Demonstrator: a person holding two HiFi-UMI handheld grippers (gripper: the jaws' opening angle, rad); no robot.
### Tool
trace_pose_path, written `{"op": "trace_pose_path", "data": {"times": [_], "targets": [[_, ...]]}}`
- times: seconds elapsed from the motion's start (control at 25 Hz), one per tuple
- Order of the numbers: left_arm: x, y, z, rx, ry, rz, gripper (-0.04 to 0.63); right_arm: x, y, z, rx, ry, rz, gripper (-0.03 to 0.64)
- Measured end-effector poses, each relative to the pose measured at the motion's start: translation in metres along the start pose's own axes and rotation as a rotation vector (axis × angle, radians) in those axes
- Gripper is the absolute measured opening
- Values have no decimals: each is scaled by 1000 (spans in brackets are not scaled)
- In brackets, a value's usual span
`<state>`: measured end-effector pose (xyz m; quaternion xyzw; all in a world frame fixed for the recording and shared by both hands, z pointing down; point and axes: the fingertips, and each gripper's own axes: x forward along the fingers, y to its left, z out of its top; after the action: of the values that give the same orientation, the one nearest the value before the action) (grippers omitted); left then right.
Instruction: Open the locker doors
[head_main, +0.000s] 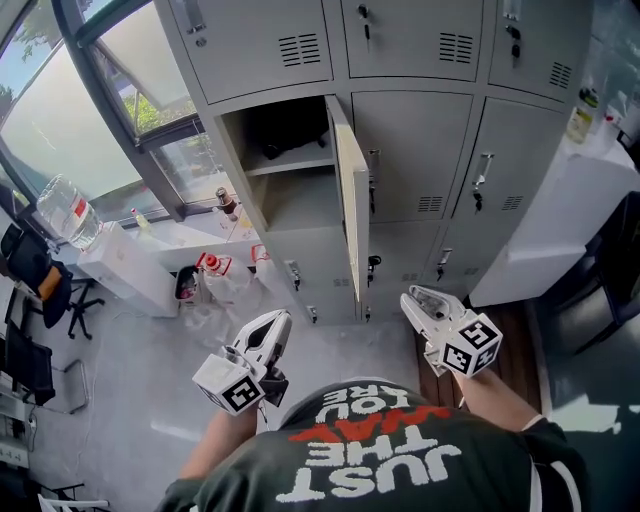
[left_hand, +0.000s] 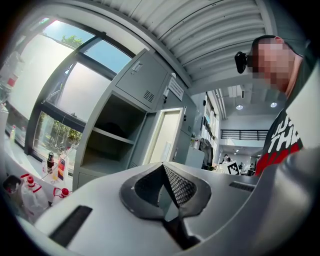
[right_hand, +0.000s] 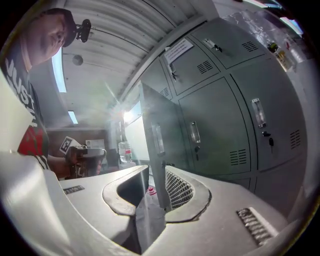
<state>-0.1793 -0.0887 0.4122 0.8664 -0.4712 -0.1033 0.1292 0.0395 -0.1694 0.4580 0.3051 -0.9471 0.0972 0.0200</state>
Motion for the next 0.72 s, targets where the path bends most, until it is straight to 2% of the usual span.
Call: {"op": "trace_pose_path", "data": {"times": [0.24,0.44,0.56,0.72], "targets": [[-14,11,5,14,10,-45,-3,2,12,6,-17,-5,-46,117],[-29,21,10,-7,16,-99,-3,4,24,14,-23,12,-116,115],[-44,34,9,15,36,-112,-3,6,32,20,-33,20,-159,115],[-56,52,1,-1,43,-129,-3,14,36,26,-44,20,-201,117]]}}
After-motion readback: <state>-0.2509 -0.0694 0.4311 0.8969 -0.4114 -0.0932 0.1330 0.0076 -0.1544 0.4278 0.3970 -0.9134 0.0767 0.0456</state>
